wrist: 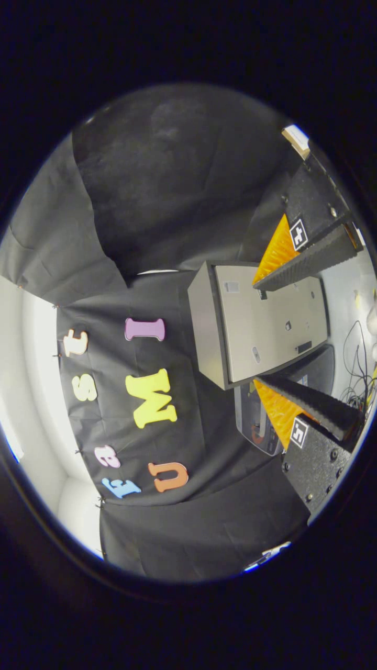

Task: Put the clothes into the washing machine and then close the washing machine lid.

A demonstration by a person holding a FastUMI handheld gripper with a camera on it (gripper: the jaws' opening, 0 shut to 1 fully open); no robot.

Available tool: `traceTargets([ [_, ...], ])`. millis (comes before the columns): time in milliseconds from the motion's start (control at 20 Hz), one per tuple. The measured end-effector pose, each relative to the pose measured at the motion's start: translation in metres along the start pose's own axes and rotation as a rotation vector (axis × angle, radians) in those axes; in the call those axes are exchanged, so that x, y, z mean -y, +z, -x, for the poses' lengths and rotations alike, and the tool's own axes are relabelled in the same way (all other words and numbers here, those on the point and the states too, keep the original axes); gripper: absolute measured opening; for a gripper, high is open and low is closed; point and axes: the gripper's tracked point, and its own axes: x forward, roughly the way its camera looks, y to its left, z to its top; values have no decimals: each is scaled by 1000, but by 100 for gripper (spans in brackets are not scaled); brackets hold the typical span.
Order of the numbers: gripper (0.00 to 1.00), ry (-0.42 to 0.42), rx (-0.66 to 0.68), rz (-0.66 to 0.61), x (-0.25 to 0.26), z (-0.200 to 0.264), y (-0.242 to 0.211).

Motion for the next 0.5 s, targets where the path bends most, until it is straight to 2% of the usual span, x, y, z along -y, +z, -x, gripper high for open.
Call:
traceTargets([
  [250,100,22,45,-50,4,-2,0],
  [500,100,49,113,-2,-1,-3,3],
])
